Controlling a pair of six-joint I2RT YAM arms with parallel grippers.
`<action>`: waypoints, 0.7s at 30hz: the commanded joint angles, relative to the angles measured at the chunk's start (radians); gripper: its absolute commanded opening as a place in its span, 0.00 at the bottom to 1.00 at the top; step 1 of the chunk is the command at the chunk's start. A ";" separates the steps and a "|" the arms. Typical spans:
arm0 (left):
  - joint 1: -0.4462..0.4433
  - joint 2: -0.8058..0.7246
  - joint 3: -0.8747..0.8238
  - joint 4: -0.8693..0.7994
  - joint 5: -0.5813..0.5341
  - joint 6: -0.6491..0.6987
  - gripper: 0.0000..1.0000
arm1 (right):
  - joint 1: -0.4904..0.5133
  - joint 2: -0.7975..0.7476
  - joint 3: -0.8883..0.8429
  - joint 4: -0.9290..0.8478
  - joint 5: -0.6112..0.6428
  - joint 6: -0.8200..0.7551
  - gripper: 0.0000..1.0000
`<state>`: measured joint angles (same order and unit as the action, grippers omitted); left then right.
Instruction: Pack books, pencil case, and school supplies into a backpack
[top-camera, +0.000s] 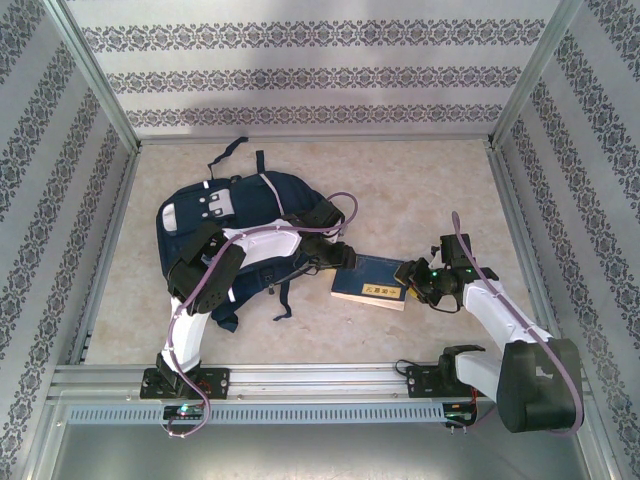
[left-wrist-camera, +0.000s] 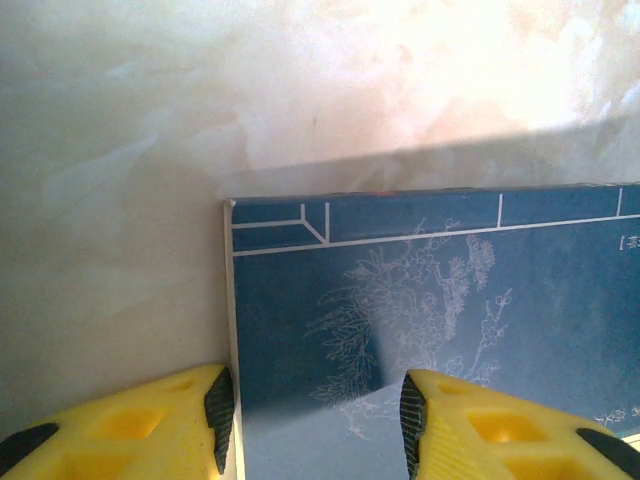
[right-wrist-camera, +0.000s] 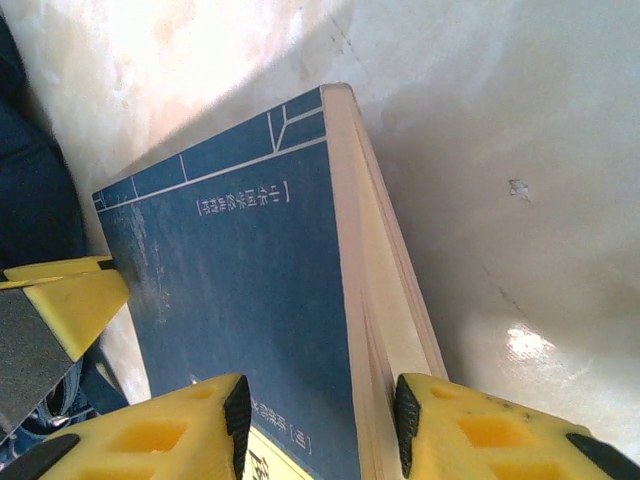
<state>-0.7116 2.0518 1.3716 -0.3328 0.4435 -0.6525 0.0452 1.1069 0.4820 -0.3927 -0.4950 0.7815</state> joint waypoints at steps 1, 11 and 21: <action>-0.014 0.005 -0.014 -0.041 0.009 0.024 0.50 | -0.005 0.001 -0.012 0.004 -0.008 -0.020 0.45; -0.014 0.004 -0.014 -0.045 0.001 0.028 0.49 | -0.008 0.012 -0.025 0.013 -0.004 -0.026 0.44; -0.025 0.004 -0.008 -0.054 -0.007 0.042 0.46 | -0.008 0.035 -0.029 0.059 -0.019 -0.012 0.29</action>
<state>-0.7128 2.0514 1.3716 -0.3367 0.4355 -0.6350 0.0410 1.1332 0.4641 -0.3817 -0.4942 0.7780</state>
